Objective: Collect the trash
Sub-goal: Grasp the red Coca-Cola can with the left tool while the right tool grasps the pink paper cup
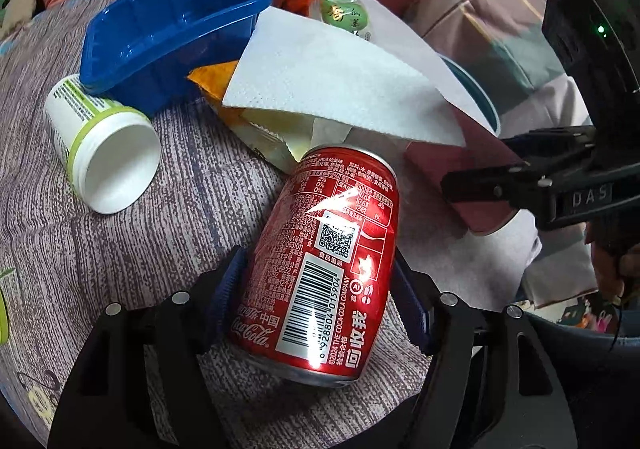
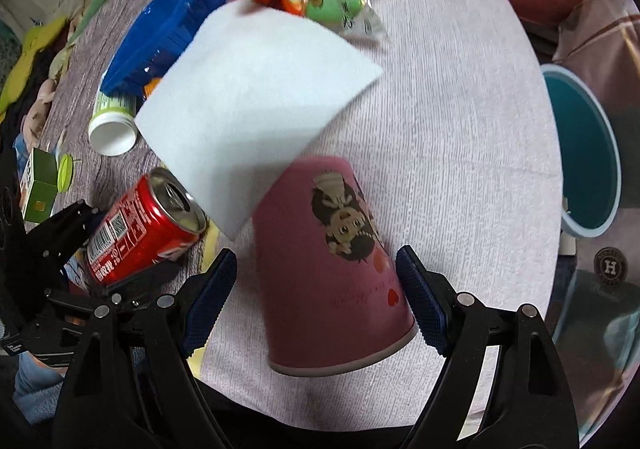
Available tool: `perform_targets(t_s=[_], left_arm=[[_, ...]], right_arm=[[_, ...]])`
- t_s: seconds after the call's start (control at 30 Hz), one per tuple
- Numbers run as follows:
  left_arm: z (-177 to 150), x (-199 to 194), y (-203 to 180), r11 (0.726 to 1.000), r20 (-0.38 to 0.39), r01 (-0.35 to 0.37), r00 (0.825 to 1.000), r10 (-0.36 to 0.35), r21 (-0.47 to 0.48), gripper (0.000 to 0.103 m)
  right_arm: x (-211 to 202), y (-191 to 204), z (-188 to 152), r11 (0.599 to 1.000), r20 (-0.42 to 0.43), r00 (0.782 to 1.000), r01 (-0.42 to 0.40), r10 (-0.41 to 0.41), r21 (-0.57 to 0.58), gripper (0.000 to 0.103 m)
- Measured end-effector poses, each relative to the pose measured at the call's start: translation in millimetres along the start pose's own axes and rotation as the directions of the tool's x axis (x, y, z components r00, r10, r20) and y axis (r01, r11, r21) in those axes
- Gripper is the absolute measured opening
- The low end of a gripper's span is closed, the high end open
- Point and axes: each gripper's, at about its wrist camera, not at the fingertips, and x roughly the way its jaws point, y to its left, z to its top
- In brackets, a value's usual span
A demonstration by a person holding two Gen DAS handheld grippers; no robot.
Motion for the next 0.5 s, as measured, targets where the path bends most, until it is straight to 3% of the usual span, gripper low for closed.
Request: perform_targets(t_s=[0.07,0.27,0.5], left_arm=[[1.2,0.8,-6.6,1.000,0.007,-0.005,1.000,0.005,0.001,0.068],[0.6,-19.4,-12.8,1.000,0.030,0.012,0.999,-0.012,-0.027,0.067],[9.9,-55.0,-36.0,1.000,0.076,0.002,0.997,-0.002,0.004,0.067]], right_arm=[[-3.6,0.3,-3.7,1.000,0.030,1.000,0.003,-0.002,-0.017,0.061],[-27.1,-10.3,-11.1,0.999,0.106,0.994,-0.036,0.034,0.009,0.060],[-54.2,-30.5,-20.4,0.995,0.179,0.981,-0.081,0.070,0.060,0.060]])
